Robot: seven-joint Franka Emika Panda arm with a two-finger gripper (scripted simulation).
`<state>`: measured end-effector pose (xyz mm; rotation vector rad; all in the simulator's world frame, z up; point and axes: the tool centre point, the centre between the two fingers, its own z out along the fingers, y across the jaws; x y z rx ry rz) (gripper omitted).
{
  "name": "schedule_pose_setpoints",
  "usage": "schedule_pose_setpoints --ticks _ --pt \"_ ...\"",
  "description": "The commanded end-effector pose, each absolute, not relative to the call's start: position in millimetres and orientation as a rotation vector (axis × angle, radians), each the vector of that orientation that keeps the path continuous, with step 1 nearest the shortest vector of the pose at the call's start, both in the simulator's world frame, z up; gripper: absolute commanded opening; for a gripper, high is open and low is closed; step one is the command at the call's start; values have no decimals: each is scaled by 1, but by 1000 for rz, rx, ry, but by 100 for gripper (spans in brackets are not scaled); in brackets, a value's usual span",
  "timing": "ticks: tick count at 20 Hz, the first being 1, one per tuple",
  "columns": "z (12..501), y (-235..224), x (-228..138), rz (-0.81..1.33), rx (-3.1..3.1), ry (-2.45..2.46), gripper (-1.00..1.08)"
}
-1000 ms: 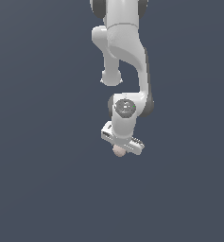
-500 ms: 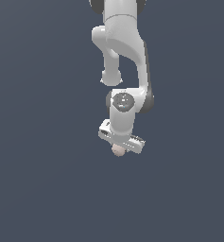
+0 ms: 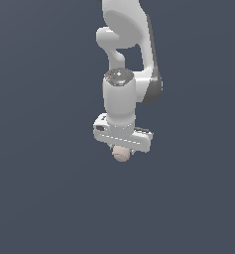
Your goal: Pick up the object and move it to a goal position.
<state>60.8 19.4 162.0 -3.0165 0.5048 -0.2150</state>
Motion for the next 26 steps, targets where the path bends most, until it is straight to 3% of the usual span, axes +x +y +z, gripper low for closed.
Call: schedule_pose_setpoints --ticks 1,18,26 --pt "194 13 68 -269 -3003 442 -100" --pt "397 -28 91 -574 -2861 52 -100" --pt "469 -46 91 -670 -2790 -79 -100"
